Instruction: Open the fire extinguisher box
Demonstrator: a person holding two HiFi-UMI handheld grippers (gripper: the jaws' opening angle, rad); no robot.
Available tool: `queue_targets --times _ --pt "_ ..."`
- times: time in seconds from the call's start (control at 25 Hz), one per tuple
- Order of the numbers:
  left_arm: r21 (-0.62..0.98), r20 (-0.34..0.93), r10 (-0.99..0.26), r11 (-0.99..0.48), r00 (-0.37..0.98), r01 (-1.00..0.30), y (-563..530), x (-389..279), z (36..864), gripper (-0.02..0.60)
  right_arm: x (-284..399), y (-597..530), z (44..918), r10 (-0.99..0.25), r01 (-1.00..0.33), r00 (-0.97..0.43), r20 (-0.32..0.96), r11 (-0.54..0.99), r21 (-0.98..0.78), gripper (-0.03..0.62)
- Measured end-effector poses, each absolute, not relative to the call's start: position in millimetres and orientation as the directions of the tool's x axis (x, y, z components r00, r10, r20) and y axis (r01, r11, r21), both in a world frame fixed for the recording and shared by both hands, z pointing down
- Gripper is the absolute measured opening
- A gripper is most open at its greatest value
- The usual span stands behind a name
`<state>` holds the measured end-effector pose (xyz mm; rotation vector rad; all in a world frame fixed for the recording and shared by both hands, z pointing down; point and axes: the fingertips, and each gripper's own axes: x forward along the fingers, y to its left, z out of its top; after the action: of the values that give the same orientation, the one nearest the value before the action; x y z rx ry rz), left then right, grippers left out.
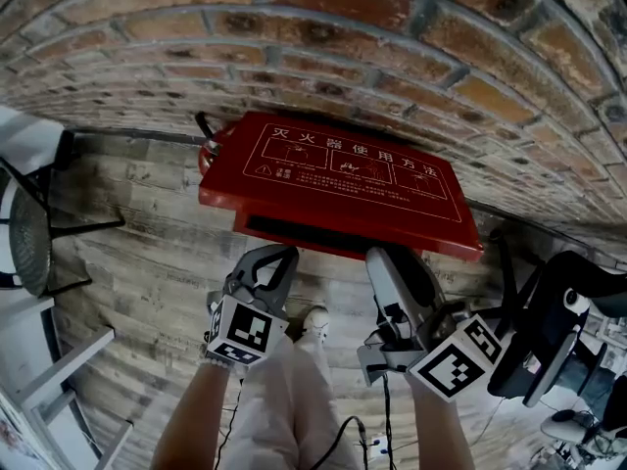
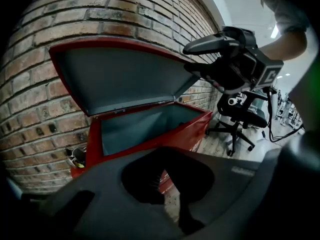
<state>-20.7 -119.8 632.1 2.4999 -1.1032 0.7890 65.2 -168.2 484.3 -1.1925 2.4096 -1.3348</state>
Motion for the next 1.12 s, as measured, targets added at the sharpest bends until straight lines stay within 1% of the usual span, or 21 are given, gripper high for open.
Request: queue_targets --times 0.12,0.24,0.28,0.6,1.12 --pt "0.045 0.589 -0.589 -0.659 0.553 -0.751 -121 -21 632 0.0 68 -182 474 -0.727 -0.535 -0.654 0.212 0.246 -0.808 0.131" --pt "0.046 0.589 -0.592 -0.656 0.551 -0.754 -122 -21 632 0.0 71 -195 470 -0.745 -0.543 -0.63 0.219 0.221 -0.81 0.088" --pt "0.046 0.588 -0.592 -0.655 0.551 -0.754 -122 -22 632 0.0 72 -199 468 -0.748 -0.547 -0.626 0.221 0.219 -0.808 0.083" --pt "0.044 0.587 -0.597 -0.651 0.547 -0.758 -123 -23 632 0.0 76 -245 443 -0.77 -0.607 -0.598 0.223 0.254 -0.753 0.086" --pt "0.048 0.588 -0.594 -0.652 0.549 -0.757 -122 -23 633 0.0 79 -306 430 -0.795 -0.657 -0.572 0.204 0.295 -0.694 0.081"
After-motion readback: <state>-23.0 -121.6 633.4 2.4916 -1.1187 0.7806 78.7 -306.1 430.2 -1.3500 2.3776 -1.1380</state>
